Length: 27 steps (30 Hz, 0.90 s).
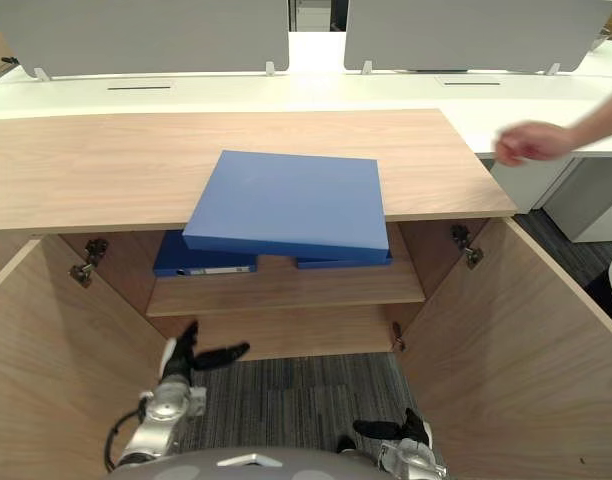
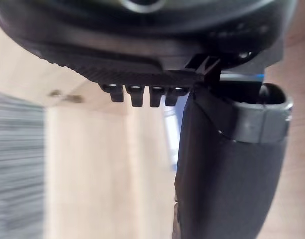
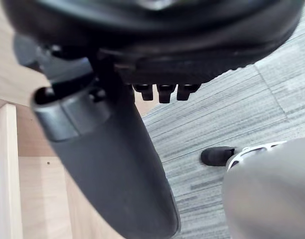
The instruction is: Walk over to the cabinet, pick up the folder, carry it to the office cabinet, place the folder inside the office cabinet, then close the office cabinet door
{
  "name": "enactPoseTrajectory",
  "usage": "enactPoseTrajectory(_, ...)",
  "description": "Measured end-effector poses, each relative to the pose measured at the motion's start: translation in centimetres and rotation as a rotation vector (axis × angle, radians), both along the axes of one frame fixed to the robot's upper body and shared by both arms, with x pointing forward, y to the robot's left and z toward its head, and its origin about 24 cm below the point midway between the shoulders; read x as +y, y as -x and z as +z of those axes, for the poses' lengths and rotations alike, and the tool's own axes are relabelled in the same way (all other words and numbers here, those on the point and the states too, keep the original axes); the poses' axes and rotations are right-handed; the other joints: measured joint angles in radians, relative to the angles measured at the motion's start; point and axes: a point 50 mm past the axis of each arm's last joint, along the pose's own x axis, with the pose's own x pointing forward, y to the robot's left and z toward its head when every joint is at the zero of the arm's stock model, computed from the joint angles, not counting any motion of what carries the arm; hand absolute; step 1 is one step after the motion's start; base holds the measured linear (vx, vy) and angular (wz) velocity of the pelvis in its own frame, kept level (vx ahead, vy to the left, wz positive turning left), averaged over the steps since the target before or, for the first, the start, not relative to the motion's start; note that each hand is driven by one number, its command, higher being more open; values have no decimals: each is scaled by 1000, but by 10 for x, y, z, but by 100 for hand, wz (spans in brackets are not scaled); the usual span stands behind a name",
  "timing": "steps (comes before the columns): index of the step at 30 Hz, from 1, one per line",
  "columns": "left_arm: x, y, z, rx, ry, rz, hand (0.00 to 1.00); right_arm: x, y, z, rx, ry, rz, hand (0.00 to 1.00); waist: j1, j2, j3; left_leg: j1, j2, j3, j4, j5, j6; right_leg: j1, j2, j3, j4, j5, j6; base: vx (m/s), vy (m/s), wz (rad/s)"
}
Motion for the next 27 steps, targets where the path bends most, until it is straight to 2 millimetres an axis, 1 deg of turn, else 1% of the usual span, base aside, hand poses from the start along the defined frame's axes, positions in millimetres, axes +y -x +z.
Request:
enactPoseTrajectory(1, -1, 3, 13, -62, -5, -7, 100, -2, 4, -1, 14, 7, 6, 100, 6, 1, -1, 2, 0, -8, -2, 0, 0, 3, -1, -7, 2, -4, 0, 59, -15, 38)
enactPoseTrajectory(2, 0, 12, 31, -157, -13, -3, 100, -4, 13, -2, 40, 14, 15, 100, 21, 1, 0, 10, 0, -19, -3, -2, 2, 14, -1, -17, 3, -10, -1, 76, -2, 29)
enactPoseTrajectory(3, 1, 18, 44, -220, -16, 19, 100, -7, 20, -2, 57, 14, 16, 100, 39, 6, -1, 11, 0, -26, -3, -3, 4, 19, -2, -21, 6, -14, -3, 93, -4, 27)
enactPoseTrajectory(6, 3, 20, 57, -279, -18, 47, 100, -11, 26, -2, 69, 15, 23, 100, 49, 18, -2, 15, 1, -55, 2, -4, 5, 33, -6, -27, 27, -30, -15, 26, -4, 30)
enactPoseTrajectory(8, 1, 20, 63, -305, -4, 47, 100, -10, 23, -2, 60, 13, 36, 100, 50, 17, -2, 16, 4, -55, 7, -9, 2, 34, -6, -24, 40, -41, -12, -39, -12, 4)
enactPoseTrajectory(9, -3, 20, 71, -344, 8, 43, 100, -9, 23, -2, 61, 9, 57, 100, 50, 11, 0, 16, 7, -54, 26, -21, -3, 34, -6, -14, 58, -53, -7, -50, -24, -5)
enactPoseTrajectory(11, -8, 21, 80, -380, 22, 34, 100, -8, 24, -3, 67, 9, 73, 100, 49, 11, -2, 16, 11, -51, 45, -32, -4, 36, -5, -8, 70, -63, -9, -30, -27, -6)
enactPoseTrajectory(13, -10, 19, 94, -437, 19, 9, 100, -8, 31, -4, 87, 11, 91, 100, 47, 13, -2, 23, 18, -48, 62, -45, -9, 51, 1, -3, 69, -68, -7, -16, -32, -5)
enactPoseTrajectory(14, -10, 19, 101, -465, 11, 9, 100, -8, 35, -4, 97, 11, 92, 100, 47, 14, -6, 26, 22, -46, 65, -47, -10, 54, 5, 0, 69, -71, -3, -7, -37, -6)
enactPoseTrajectory(16, -7, 18, 121, -549, -25, 9, 100, -9, 40, -4, 112, 12, 96, 100, 43, 18, -7, 29, 29, -44, 77, -54, -14, 62, 11, 3, 68, -73, -5, -4, -35, -4)
enactPoseTrajectory(17, -5, 18, 125, -567, -39, 9, 100, -9, 41, -4, 116, 13, 99, 100, 42, 20, -9, 31, 30, -43, 78, -55, -15, 63, 12, 4, 68, -73, -6, -3, -19, -4)
enactPoseTrajectory(18, -2, 18, 135, -603, -75, 8, 100, -10, 41, -5, 119, 11, 101, 100, 38, 23, -11, 35, 32, -42, 78, -56, -15, 65, 14, 5, 68, -73, -6, 2, -11, -3)
enactPoseTrajectory(19, 0, 19, 141, -624, -99, 4, 100, -10, 41, -5, 117, 10, 103, 100, 35, 23, -12, 36, 32, -41, 77, -56, -15, 66, 14, 5, 67, -73, -7, 0, 0, 0)
enactPoseTrajectory(21, 5, 17, 171, -728, -216, -56, 100, -12, 40, -4, 117, 11, 114, 100, 33, 30, -14, 41, 33, -41, 76, -56, -15, 69, 16, 5, 67, -73, -7, 0, 0, 0)
enactPoseTrajectory(22, 7, 17, 179, -757, -249, -77, 100, -12, 40, -4, 118, 15, 126, 100, 32, 31, -14, 43, 33, -41, 75, -56, -15, 71, 16, 5, 66, -73, -7, 0, 0, 0)
enactPoseTrajectory(23, 7, 14, 195, -818, -310, -125, 100, -12, 39, -4, 119, 16, 134, 100, 32, 35, -14, 48, 33, -41, 75, -56, -15, 79, 16, 4, 63, -73, -7, 0, 0, 0)
enactPoseTrajectory(24, 7, 11, 208, -869, -366, -176, 100, -13, 39, -4, 121, 16, 141, 100, 32, 38, -15, 54, 32, -41, 75, -58, -14, 86, 16, 4, 60, -73, -7, 0, 0, 0)
enactPoseTrajectory(25, 6, 10, 216, -899, -400, -207, 100, -13, 39, -4, 121, 17, 146, 100, 32, 42, -17, 56, 32, -41, 74, -58, -14, 87, 16, 4, 60, -74, -6, 0, 0, 0)
enactPoseTrajectory(27, -1, 3, 241, -1005, -531, -336, 100, -13, 39, -4, 121, 9, 157, 100, 31, 41, -20, 58, 31, -40, 73, -59, -14, 89, 15, 5, 59, -74, -7, 0, 0, 0)
